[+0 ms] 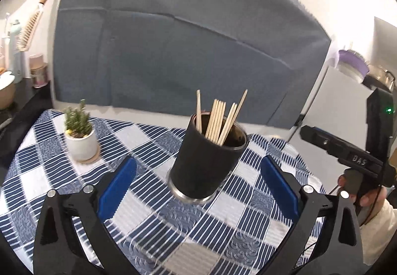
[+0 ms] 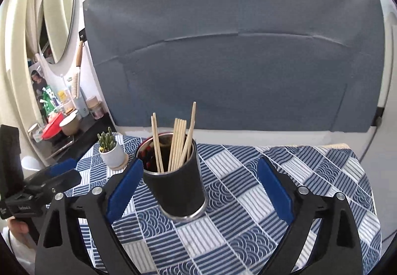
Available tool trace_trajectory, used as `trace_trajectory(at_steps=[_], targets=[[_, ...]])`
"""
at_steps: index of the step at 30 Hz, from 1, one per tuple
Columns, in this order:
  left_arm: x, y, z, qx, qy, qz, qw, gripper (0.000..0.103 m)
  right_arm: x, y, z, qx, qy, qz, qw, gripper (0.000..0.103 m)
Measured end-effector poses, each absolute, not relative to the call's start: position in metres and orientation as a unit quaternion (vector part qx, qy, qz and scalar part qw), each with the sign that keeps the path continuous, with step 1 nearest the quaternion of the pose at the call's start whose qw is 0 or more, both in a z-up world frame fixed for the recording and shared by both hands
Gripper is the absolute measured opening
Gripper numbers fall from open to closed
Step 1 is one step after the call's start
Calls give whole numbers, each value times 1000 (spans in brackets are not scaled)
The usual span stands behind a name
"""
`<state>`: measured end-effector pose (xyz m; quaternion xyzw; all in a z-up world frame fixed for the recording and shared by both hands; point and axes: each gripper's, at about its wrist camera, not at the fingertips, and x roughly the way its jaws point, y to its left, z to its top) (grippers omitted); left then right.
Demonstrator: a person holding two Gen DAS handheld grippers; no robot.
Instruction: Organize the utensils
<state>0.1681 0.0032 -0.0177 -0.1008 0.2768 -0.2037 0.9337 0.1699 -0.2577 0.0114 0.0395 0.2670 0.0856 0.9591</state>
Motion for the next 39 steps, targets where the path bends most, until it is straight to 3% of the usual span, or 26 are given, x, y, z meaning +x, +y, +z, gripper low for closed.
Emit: trace_trajectory(at_steps=[5,12,19,31,39], targets=[[134,-1,-5,-72,291,-175,938,97,142,-258,17,41,267,69,961,95],[91,6,6,-119,310,-166,929,97,102,-255,28,6,267,61,962,95],[52,-9,21,-51,305,-148,939,97,61,-251,32,-6,257,82,963,95],[15,-17,37,-86,324,-170,927,97,15,-253,47,25,257,79,963,95],[-4,-19,47,-57,322,-126,936,97,-13,-236,57,4,263,67,962,95]])
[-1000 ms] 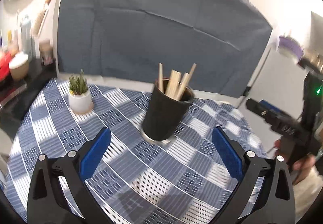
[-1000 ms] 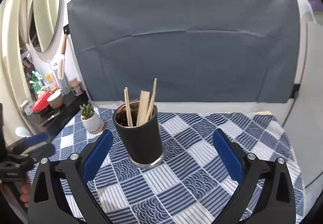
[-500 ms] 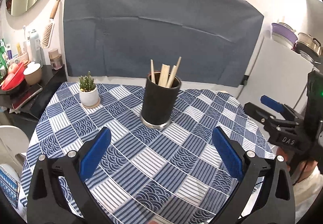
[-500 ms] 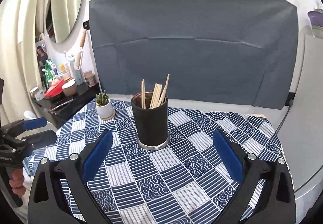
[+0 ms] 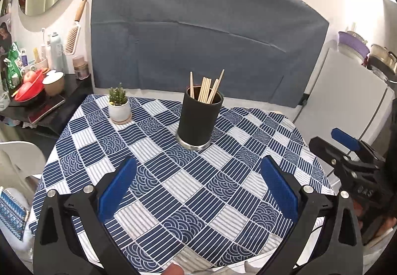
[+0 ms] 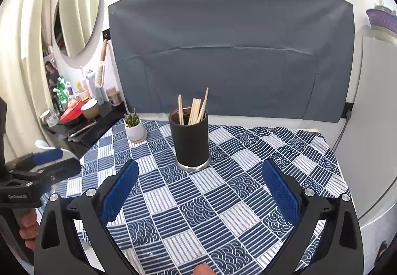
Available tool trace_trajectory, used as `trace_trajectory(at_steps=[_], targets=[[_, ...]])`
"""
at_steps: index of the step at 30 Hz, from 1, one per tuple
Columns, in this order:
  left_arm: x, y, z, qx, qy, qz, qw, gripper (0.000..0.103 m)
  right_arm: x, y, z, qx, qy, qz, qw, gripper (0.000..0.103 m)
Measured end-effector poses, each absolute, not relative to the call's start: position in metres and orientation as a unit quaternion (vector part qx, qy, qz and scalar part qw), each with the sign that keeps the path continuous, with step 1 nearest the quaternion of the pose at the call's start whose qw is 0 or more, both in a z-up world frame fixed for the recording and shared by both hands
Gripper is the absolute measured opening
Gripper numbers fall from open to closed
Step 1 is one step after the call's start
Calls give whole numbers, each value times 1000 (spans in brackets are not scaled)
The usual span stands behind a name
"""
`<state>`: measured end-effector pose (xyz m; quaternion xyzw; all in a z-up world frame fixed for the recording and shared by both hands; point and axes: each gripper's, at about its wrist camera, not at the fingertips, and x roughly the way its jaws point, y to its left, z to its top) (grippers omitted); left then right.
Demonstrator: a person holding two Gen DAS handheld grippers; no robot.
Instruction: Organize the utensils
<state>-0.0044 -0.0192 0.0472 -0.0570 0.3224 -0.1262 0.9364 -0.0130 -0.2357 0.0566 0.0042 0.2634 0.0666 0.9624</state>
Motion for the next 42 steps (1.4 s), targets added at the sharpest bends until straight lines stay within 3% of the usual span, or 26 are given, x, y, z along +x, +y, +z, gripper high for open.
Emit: trace_trajectory(at_steps=[15,42], targets=[[0,-27,39,-58,359,-134,922,97,-20,-226,53,8,269,50,962,95],[5,-23,43,-16,346,-69,936,97,-1,-228,45,1,287,11,958,95]])
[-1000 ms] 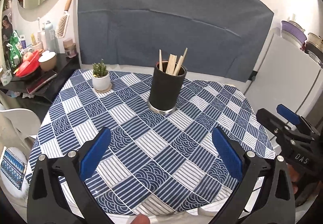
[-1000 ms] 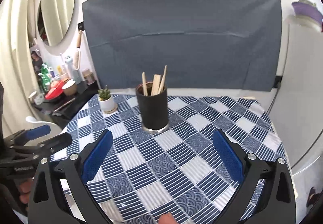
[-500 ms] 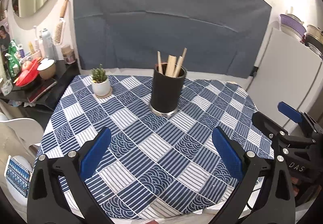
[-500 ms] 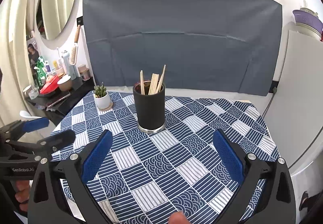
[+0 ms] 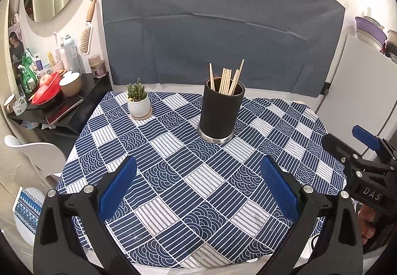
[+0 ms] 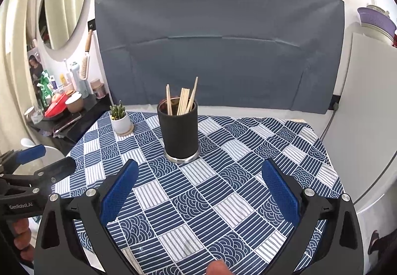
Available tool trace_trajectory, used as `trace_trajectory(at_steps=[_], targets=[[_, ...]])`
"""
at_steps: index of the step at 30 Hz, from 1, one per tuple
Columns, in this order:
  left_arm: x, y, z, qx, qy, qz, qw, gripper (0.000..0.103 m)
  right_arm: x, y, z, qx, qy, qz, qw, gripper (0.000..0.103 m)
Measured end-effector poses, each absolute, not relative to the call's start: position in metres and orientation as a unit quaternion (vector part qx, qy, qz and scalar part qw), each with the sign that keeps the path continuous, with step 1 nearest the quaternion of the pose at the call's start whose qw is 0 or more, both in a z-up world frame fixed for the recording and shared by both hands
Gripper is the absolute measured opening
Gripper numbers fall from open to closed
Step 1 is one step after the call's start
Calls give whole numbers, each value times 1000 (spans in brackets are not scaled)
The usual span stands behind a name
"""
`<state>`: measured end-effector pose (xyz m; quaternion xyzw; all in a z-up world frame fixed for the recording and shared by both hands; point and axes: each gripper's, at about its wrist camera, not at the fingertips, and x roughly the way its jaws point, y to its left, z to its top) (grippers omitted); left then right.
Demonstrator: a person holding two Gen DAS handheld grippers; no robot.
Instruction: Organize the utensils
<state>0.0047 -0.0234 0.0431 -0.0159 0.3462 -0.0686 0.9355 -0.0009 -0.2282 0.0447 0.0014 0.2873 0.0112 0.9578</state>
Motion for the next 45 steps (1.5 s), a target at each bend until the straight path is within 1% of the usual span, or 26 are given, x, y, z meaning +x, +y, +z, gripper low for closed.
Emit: trace_trajectory(at_steps=[37,45], targets=[[-7,-20,48,10,339,-47,940,97,-3,-226,41,-11,300,5,954,95],[-7,-20,46,2,343,-49,938,97,-3,-228,41,-14,296,4,955,95]])
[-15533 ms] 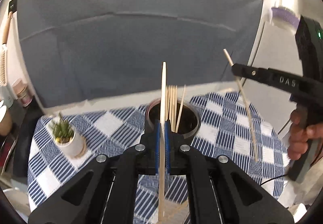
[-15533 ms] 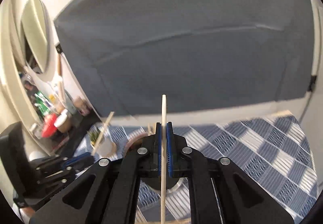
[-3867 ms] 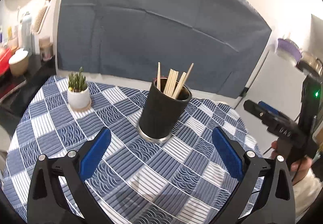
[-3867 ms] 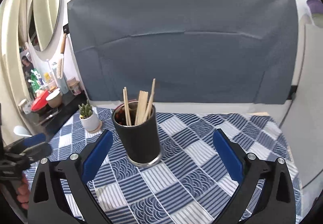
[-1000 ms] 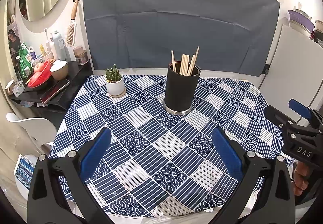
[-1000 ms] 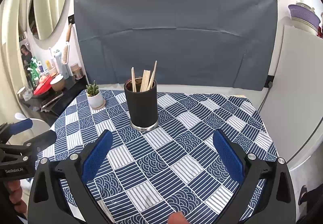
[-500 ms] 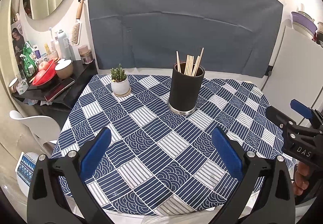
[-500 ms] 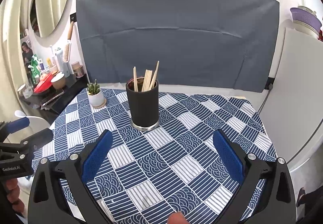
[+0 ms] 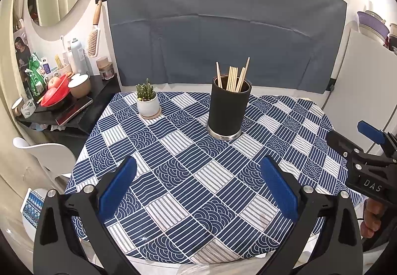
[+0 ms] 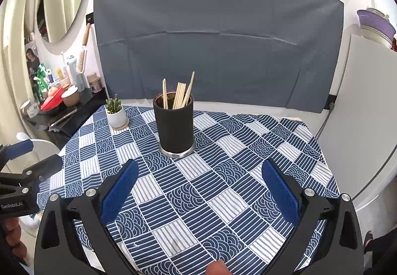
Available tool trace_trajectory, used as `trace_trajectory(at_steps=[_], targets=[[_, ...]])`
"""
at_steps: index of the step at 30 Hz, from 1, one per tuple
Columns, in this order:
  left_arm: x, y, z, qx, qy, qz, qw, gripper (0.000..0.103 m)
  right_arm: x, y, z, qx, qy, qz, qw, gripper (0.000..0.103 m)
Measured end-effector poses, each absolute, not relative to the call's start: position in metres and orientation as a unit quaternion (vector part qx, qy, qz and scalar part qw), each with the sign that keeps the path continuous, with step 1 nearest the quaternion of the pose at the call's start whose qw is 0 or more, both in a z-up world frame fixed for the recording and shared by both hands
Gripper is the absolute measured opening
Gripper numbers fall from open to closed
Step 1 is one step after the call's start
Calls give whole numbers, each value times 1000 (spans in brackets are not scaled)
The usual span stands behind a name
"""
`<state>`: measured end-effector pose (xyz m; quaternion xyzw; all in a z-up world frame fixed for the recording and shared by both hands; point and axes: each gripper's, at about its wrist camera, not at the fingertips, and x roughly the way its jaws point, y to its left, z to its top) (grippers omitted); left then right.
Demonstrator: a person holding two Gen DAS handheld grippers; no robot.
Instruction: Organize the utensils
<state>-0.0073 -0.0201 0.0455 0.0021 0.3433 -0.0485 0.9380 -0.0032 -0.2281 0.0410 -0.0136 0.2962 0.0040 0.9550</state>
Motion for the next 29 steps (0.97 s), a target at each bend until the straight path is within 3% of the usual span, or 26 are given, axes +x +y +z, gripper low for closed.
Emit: trace_trajectory(at_steps=[29], targets=[[0,-25,47,-9,338,-52,939,97,4,-237,40,-11,290,1,957,95]])
